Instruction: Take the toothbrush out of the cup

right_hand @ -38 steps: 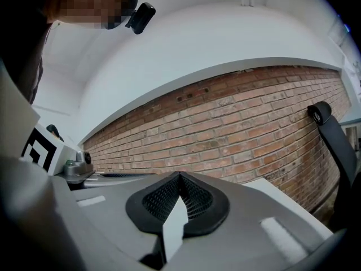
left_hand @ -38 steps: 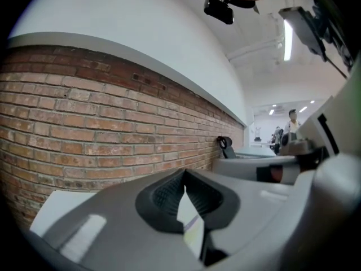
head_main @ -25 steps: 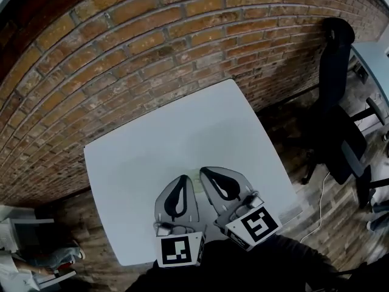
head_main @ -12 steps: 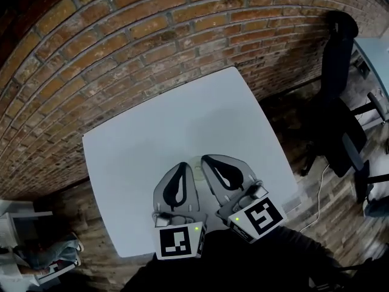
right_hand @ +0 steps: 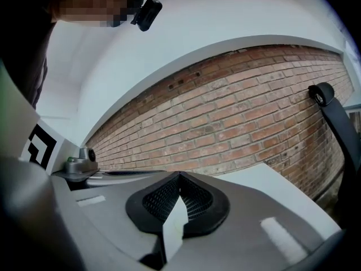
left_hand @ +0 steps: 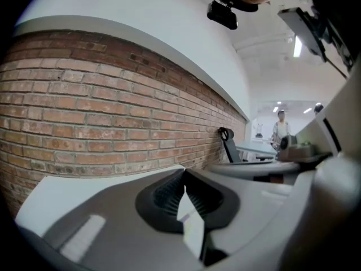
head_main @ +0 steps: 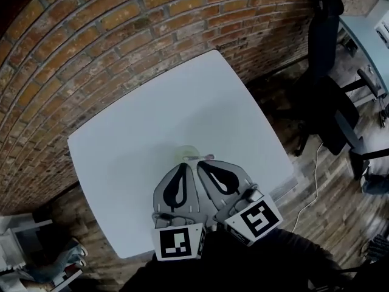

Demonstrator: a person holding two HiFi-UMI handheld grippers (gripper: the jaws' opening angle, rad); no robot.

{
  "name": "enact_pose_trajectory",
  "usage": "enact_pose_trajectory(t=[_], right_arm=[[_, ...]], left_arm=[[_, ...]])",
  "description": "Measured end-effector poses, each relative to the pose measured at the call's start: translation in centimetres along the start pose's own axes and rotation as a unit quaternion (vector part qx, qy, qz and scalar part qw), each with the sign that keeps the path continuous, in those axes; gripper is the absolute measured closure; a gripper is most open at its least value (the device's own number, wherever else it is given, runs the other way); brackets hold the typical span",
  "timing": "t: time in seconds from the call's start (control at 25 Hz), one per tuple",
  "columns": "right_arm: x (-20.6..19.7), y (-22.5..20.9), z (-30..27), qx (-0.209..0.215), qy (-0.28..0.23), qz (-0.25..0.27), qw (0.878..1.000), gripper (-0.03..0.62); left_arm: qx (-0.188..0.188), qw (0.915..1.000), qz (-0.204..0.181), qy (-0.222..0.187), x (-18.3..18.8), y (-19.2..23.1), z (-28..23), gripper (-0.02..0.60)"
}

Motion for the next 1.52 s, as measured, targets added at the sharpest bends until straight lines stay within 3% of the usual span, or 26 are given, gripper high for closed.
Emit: enact_pose_trajectory(t=[0.44, 0.56, 0.68, 0.96, 1.52], right_arm=[[-3.5, -0.4, 1.9, -0.043, 0.032, -0.023, 0.998, 0.591], [-3.2, -0.5, 1.7, -0.046, 0.031, -0.021, 0.998, 0.456], [-3.2, -0.7, 1.5, -0.056, 0.043, -0.016, 0.997, 0.416], [-3.5, -2.0, 1.0, -0.065, 0.038, -0.018, 0.997, 0.406], [-6.0, -3.6, -2.1, -0.031, 0.088, -0.047, 0.995, 0.401]], left_arm=[[-0.023, 0.9992, 0.0, 0.034, -2.8, -0.6, -0.1, 0.574], [-0.026, 0.999, -0.001, 0.036, -2.7, -0.5, -0.3, 0.574], [-0.03, 0.9987, 0.002, 0.04, -2.6, -0.5, -0.7, 0.574], [-0.031, 0.9985, 0.003, 0.044, -2.7, -0.4, -1.8, 0.574], [-0.009, 0.9969, 0.019, 0.076, -4.3, 1.2, -4.6, 0.574]])
Point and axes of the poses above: the fingertips, and each gripper's own axes: z backward along the fingers, y to its left, x out of its top, the point moved 8 cm from there along z, backward along the fingers, and after that the axes turned 9 degrees about z, right-handed, at the moved point
